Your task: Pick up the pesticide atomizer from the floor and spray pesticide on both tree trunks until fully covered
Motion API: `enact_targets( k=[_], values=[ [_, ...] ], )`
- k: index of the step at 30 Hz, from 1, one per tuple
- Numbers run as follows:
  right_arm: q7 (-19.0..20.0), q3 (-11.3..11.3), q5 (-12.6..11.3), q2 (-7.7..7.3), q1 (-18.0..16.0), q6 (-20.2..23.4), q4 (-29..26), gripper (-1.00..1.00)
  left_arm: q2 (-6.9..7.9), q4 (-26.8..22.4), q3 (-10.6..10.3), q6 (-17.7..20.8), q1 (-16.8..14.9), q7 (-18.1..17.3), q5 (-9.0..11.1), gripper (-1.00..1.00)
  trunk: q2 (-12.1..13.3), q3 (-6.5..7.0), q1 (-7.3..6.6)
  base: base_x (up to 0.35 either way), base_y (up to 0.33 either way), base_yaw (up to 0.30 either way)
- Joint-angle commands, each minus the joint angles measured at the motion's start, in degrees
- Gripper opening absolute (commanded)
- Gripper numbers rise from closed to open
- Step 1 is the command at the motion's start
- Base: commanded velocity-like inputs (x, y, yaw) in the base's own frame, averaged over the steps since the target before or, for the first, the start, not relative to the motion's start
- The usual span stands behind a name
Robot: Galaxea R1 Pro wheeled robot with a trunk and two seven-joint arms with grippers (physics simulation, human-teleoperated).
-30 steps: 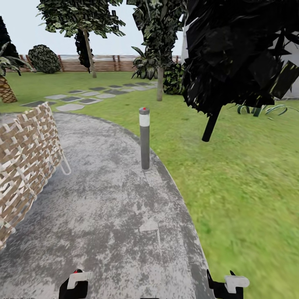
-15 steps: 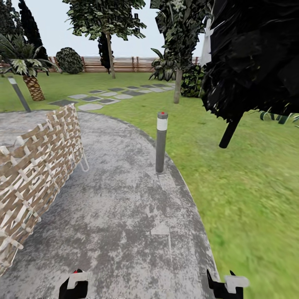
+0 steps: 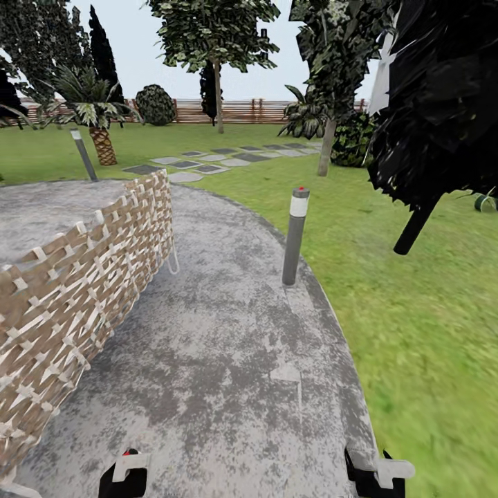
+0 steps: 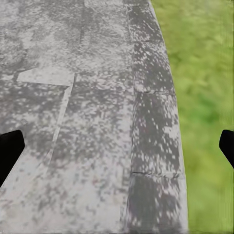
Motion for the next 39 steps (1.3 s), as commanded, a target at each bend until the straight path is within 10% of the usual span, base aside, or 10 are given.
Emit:
enact_targets(
  k=[1, 39],
  values=[
    [0.0, 0.0, 0.0, 0.00, 0.0, 0.0, 0.0, 1.00, 0.00, 0.0, 0.0, 0.0, 0.0, 0.0, 0.0, -1.00, 0.0, 0.05, 0.00, -0.337, 0.000, 0.247],
    [0.1, 0.1, 0.1, 0.10, 0.0, 0.0, -0.1, 1.00, 0.00, 0.0, 0.1, 0.0, 0.0, 0.1, 0.0, -1.00, 0.0, 1.65, 0.00, -0.331, 0.041, 0.250]
  ],
)
